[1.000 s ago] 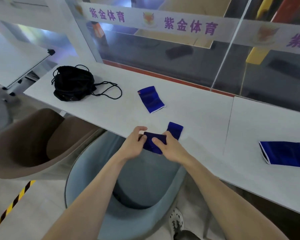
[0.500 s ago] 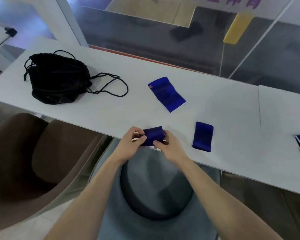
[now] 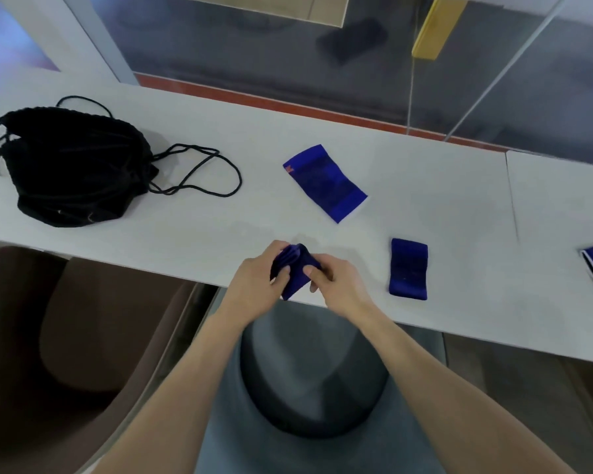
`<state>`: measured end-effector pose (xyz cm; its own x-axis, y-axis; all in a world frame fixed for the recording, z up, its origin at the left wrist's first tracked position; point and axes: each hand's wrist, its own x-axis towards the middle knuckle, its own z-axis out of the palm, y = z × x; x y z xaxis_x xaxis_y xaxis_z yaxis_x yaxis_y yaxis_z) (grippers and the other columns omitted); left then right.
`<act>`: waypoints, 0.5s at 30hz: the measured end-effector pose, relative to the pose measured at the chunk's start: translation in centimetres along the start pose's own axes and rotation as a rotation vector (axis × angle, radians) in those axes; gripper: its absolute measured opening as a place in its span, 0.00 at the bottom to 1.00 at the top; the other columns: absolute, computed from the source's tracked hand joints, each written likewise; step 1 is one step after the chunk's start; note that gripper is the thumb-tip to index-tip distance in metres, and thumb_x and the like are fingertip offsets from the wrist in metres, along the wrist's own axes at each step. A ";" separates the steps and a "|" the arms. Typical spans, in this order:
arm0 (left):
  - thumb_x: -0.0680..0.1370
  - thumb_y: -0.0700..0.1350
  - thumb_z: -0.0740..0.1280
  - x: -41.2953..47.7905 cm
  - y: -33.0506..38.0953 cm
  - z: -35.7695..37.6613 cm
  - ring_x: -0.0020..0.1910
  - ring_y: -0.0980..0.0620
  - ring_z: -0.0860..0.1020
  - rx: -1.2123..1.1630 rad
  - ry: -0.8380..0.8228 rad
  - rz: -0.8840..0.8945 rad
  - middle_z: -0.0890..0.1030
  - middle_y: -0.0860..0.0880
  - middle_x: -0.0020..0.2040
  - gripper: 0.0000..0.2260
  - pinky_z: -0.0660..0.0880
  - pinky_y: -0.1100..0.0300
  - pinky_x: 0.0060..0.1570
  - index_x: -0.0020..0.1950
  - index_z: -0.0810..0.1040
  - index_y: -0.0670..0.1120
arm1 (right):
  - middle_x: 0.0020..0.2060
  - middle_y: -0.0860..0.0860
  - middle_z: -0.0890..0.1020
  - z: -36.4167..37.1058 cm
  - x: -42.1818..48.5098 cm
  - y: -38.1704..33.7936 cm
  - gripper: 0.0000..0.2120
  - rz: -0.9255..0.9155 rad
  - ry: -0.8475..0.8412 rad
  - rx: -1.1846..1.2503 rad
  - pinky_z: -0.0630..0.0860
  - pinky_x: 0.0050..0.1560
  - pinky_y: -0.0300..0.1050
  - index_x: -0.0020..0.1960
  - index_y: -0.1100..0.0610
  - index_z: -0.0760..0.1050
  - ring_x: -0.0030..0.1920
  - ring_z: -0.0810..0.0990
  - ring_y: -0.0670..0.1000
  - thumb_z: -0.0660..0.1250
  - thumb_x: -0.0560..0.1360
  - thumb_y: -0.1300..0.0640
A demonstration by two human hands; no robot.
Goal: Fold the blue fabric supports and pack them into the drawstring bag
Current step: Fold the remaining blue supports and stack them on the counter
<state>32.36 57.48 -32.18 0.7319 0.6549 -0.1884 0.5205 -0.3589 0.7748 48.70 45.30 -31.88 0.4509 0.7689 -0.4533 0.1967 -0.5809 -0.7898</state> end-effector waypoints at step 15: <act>0.74 0.32 0.75 1.9 -4.4 1.9 0.70 0.35 0.81 0.624 0.020 0.180 0.76 0.36 0.78 0.34 0.83 0.42 0.61 0.81 0.72 0.42 | 0.52 0.46 0.90 2.2 2.5 1.0 0.13 0.128 -0.036 0.085 0.83 0.53 0.46 0.66 0.50 0.84 0.46 0.88 0.45 0.63 0.87 0.53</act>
<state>32.31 59.01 -37.06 0.8264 0.5584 -0.0726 0.5525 -0.7792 0.2958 48.11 47.25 -34.77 0.4355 0.7002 -0.5657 0.0650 -0.6512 -0.7561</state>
